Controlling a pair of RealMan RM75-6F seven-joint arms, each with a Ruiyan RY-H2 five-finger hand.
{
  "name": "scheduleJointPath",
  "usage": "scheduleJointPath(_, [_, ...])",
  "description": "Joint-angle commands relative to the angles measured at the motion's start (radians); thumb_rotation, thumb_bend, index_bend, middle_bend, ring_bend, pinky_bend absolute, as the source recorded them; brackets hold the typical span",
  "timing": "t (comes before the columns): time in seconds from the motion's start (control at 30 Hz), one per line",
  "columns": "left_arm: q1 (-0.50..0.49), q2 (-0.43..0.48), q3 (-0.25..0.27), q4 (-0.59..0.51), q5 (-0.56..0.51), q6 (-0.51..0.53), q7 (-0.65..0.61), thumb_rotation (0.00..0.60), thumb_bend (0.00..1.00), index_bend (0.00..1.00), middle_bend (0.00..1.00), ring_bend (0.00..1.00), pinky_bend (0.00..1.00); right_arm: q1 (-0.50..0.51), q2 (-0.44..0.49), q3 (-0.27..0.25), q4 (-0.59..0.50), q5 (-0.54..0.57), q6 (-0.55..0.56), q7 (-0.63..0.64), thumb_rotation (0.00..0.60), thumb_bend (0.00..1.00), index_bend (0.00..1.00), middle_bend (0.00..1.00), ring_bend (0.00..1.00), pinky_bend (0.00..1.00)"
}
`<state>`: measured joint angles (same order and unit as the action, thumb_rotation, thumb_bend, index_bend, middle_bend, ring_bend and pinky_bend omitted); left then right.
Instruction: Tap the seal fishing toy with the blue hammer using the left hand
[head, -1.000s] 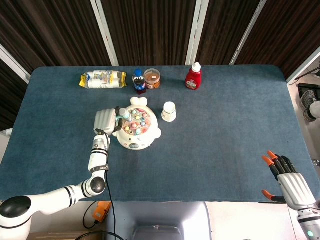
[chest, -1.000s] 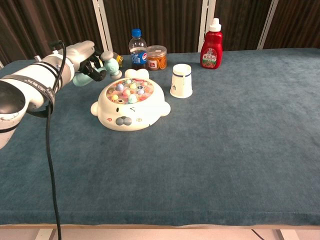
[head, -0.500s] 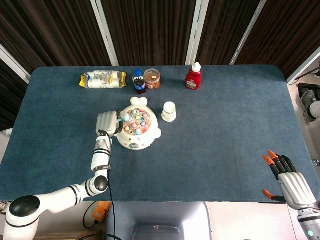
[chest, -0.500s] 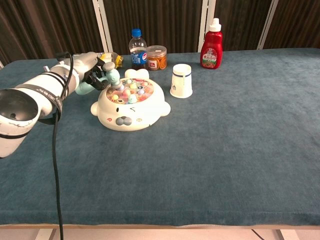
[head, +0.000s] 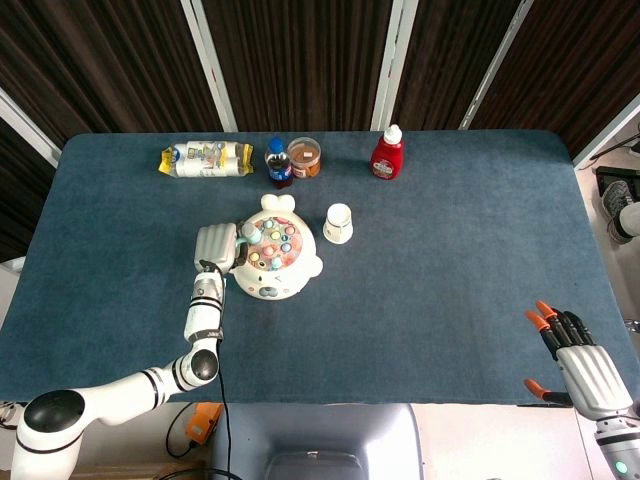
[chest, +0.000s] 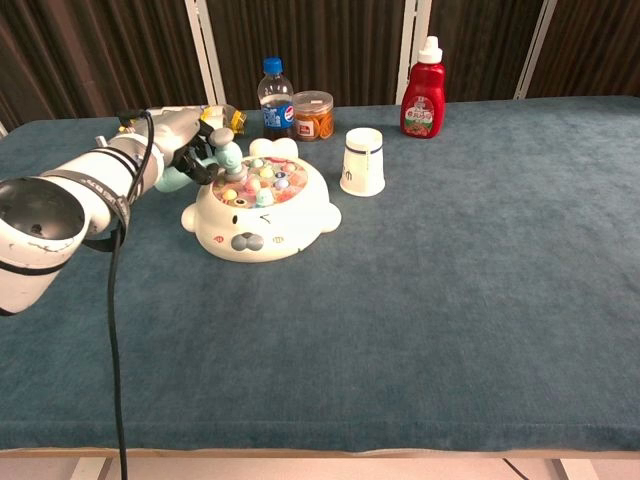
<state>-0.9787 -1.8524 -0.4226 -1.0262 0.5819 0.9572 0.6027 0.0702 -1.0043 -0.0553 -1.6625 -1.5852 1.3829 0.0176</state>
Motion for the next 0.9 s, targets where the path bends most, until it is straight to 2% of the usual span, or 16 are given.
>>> scheduleJointPath(0.03, [-0.004,-0.003,-0.001,0.002,0.001,0.003,0.0,0.6,0.75,0.69,0.89,0.87,1.0,0.0,0.001,0.0,0.001,0.0,0.0,0.002,0.6,0.34,0.0,0.0,0.0,0.0])
scheduleJointPath(0.13, [0.0,0.006,-0.004,-0.022,0.023,0.023,-0.015,0.6,0.75,0.69,0.89,0.87,1.0,0.001,0.001,0.001,0.002,0.0,0.0,0.004,0.6,0.34,0.0,0.0,0.0,0.0])
scheduleJointPath(0.37, [0.046,0.089,0.004,-0.2,0.066,0.1,-0.022,0.6,0.75,0.69,0.89,0.87,1.0,0.004,-0.002,-0.002,0.001,-0.003,-0.008,-0.007,0.6,0.34,0.0,0.0,0.0,0.0])
scheduleJointPath(0.5, [0.102,0.157,0.041,-0.349,0.089,0.155,-0.014,0.6,0.74,0.69,0.89,0.87,1.0,0.004,-0.006,-0.006,-0.002,-0.01,-0.01,-0.02,0.6,0.34,0.0,0.0,0.0,0.0])
scheduleJointPath(0.6, [0.148,0.188,0.094,-0.409,0.146,0.21,-0.019,0.6,0.73,0.69,0.89,0.85,1.0,0.004,-0.008,-0.01,-0.005,-0.018,-0.009,-0.025,0.6,0.34,0.0,0.0,0.0,0.0])
scheduleJointPath(0.77, [0.237,0.187,0.205,-0.395,0.241,0.269,-0.07,0.6,0.72,0.69,0.89,0.82,1.0,0.003,-0.013,-0.017,-0.006,-0.034,-0.008,-0.034,0.6,0.34,0.0,0.0,0.0,0.0])
scheduleJointPath(0.9, [0.281,0.152,0.25,-0.315,0.288,0.272,-0.125,0.6,0.71,0.69,0.89,0.81,1.0,0.003,-0.015,-0.021,-0.006,-0.041,-0.006,-0.038,0.6,0.34,0.0,0.0,0.0,0.0])
